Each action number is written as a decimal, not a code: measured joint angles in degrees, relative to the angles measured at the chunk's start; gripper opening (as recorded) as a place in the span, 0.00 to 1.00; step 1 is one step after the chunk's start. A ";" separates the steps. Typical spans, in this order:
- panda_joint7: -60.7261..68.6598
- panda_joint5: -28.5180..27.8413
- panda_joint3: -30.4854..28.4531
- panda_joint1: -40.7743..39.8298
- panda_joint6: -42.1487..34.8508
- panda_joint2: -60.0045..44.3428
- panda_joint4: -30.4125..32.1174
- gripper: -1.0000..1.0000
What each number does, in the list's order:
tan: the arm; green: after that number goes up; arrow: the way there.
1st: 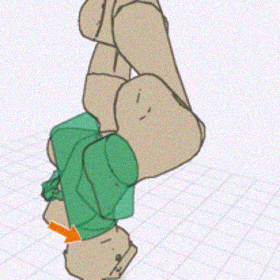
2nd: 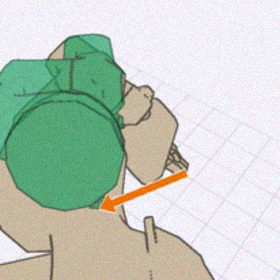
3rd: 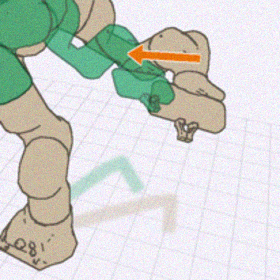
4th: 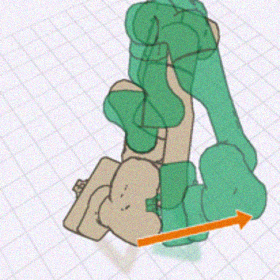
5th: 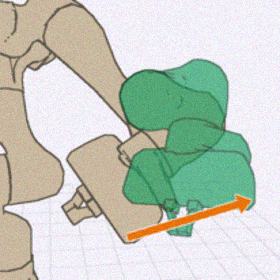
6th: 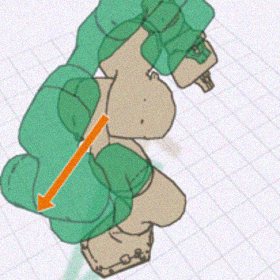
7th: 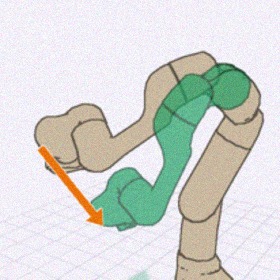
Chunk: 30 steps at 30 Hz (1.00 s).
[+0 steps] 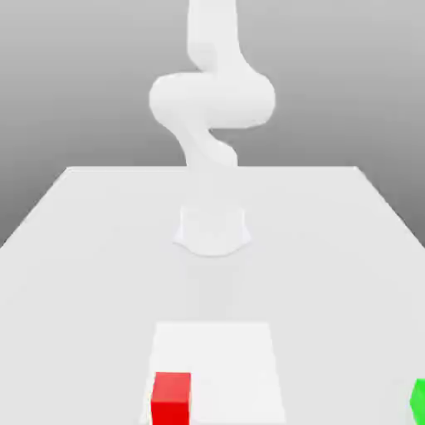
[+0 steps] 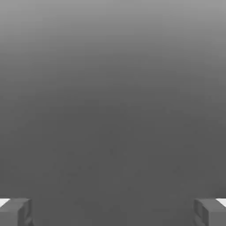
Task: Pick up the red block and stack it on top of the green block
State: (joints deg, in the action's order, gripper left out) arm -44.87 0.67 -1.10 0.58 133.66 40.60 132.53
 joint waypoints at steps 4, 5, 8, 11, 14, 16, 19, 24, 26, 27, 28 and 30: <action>1.69 1.19 -1.68 0.81 3.11 -8.66 1.24 0.50; 2.11 1.50 -2.03 0.95 3.86 -10.75 1.54 0.50; 3.35 2.41 -3.00 1.31 6.10 -17.01 2.44 0.50; 4.51 3.21 -3.89 1.62 8.33 -23.25 3.33 0.50; 5.63 3.94 -4.47 1.64 10.57 -29.49 4.23 0.50; 6.27 4.28 -4.73 1.52 12.07 -33.63 4.83 0.50; 6.99 4.46 -5.03 1.10 14.33 -39.82 5.73 0.50; 7.30 3.51 -5.59 0.52 18.16 -50.02 7.26 0.50; 7.49 3.39 -5.66 0.32 20.36 -54.10 7.43 0.50; 7.82 3.76 -5.44 0.13 21.89 -56.17 7.24 0.50; 8.17 4.20 -5.08 -0.16 23.52 -58.24 6.97 0.50; 8.86 5.10 -4.12 -0.95 26.91 -62.41 6.36 0.50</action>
State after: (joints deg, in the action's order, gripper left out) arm -36.01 5.77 -5.22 -0.38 160.57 -21.81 138.89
